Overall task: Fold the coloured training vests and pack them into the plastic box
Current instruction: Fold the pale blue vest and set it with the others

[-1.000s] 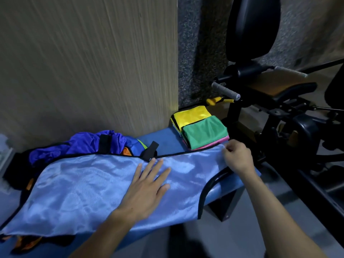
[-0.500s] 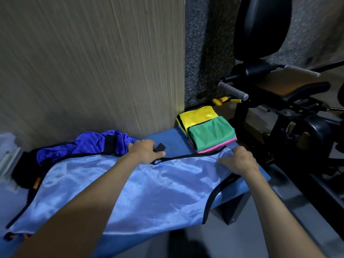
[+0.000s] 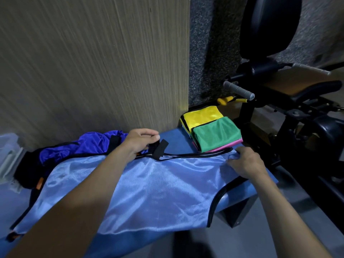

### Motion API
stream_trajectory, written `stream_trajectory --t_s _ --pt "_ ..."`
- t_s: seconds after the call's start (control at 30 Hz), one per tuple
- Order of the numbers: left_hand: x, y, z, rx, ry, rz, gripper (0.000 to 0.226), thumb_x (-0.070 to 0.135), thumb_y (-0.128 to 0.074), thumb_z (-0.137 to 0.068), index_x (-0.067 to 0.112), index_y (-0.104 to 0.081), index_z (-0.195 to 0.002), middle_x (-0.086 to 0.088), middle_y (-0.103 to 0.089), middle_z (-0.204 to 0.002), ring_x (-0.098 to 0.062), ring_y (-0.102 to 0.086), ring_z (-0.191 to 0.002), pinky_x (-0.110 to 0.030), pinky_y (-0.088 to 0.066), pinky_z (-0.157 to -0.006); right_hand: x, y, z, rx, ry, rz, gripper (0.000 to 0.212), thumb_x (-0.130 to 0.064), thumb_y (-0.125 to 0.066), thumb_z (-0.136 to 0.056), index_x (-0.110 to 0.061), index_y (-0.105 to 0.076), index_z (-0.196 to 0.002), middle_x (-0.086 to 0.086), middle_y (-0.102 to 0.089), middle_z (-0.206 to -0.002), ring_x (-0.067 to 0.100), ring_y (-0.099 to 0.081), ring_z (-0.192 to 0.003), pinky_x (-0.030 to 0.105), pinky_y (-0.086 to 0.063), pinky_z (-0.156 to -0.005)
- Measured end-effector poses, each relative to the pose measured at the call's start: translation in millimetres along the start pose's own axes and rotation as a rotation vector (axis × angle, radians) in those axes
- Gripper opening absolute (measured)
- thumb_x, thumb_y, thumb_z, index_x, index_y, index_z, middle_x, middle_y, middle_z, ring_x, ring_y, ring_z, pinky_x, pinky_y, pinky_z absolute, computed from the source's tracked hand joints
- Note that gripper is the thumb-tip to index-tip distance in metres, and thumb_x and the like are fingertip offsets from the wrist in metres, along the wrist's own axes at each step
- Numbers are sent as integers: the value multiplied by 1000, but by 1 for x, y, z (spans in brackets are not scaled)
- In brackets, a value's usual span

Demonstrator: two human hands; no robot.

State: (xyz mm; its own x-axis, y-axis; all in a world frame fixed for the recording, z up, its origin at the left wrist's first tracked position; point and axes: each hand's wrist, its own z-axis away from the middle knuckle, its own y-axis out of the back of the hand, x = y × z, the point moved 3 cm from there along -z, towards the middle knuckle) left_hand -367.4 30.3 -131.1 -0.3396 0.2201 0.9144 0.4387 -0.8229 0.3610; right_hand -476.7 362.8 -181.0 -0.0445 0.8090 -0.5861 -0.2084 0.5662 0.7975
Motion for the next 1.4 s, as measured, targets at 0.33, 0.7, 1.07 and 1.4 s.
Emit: stream_trajectory --t_s 0.33,0.7,1.07,1.4 --pt "-4 -13 -14 83 -430 -742 21 14 -80 -85 17 -72 -104 0 -54 -86 -21 -59 -81 -41 -52 -84 0 -1 3 25 6 4 19 -33 -71 -85 -27 -55 -92 9 -64 -99 38 -64 -99 36 -48 -74" --pt "4 -31 -13 -196 -303 -1090 23 50 -50 -102 31 -60 -93 11 -45 -126 -18 -32 -120 -39 -23 -94 -1 4 4 21 33 -142 37 -29 -77 -83 -15 -48 -63 5 -54 -64 27 -54 -66 34 -37 -55" --pt "13 -34 17 261 -673 -1074 26 30 -56 -100 20 -61 -124 -2 -55 -122 -28 -50 -108 -46 -46 -88 1 -1 -3 101 67 -469 30 -31 -81 -84 -9 -66 -70 2 -60 -60 20 -56 -62 33 -42 -62" --pt "-40 -75 103 49 -953 -991 30 39 -45 -100 25 -64 -119 9 -60 -120 -20 -57 -109 -37 -50 -88 -1 3 5 85 133 -508 29 -32 -77 -87 -12 -58 -80 -3 -54 -66 17 -48 -63 32 -39 -62"
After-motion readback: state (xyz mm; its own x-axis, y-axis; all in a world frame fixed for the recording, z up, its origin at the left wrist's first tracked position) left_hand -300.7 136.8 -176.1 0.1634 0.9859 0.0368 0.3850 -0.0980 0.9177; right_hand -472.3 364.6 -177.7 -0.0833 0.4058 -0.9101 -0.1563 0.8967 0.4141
